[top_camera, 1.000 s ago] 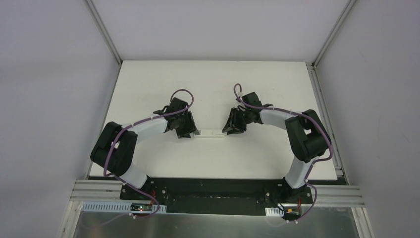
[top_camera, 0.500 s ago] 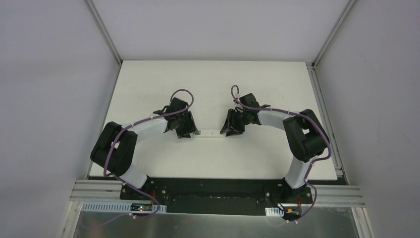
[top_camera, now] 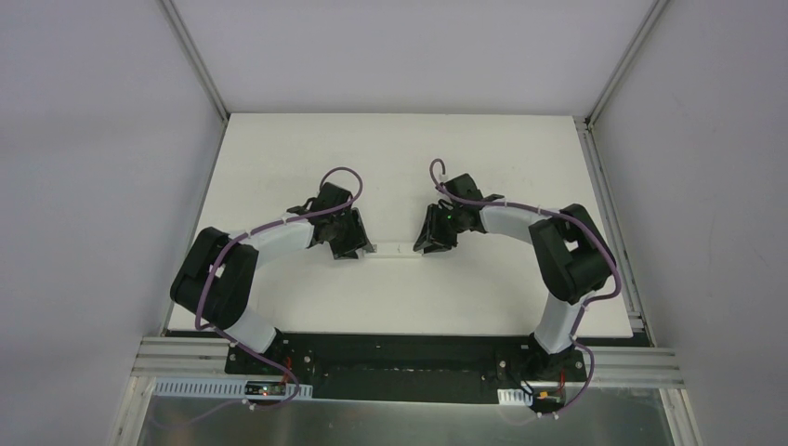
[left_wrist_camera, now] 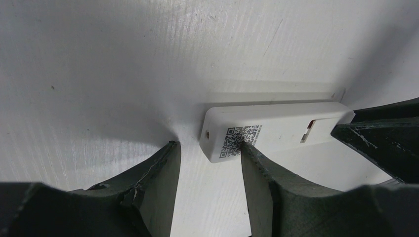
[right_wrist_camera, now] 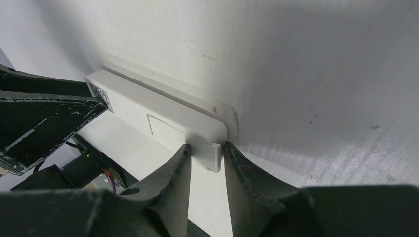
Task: Load the batteries into the remote control
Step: Adjust the remote control at the center of the board.
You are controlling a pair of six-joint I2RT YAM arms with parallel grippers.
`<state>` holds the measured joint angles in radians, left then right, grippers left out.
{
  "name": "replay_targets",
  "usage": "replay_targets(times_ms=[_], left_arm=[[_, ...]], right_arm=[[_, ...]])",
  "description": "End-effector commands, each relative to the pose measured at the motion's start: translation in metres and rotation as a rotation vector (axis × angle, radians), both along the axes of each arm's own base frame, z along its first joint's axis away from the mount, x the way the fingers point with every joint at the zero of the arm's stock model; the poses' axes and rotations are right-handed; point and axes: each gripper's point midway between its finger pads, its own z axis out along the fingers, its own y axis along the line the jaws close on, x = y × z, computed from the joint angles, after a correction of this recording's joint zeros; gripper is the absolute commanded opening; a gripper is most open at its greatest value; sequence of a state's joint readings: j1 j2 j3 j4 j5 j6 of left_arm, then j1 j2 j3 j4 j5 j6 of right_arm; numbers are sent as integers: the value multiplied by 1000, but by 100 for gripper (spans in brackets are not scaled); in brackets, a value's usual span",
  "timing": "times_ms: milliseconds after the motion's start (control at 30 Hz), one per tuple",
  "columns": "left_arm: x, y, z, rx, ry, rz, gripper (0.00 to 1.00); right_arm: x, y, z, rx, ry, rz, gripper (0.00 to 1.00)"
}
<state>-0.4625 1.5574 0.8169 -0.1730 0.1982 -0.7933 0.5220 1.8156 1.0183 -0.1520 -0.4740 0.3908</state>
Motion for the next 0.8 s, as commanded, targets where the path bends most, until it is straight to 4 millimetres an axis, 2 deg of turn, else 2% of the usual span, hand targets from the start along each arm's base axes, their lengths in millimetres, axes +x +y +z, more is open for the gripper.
replay_targets(times_ms=[0,333,767], left_arm=[[2,2,-1,4,16,1,49],[2,-2,-4,-6,32,-11,48],[-7,-15,-12,-54,90,-82,29]], right_arm=[[5,-12,-19,-148,-23,-5,32],[-8,-8,-37,-239,-3,0,32],[-24,-4,-71,-394,52,-56,31]])
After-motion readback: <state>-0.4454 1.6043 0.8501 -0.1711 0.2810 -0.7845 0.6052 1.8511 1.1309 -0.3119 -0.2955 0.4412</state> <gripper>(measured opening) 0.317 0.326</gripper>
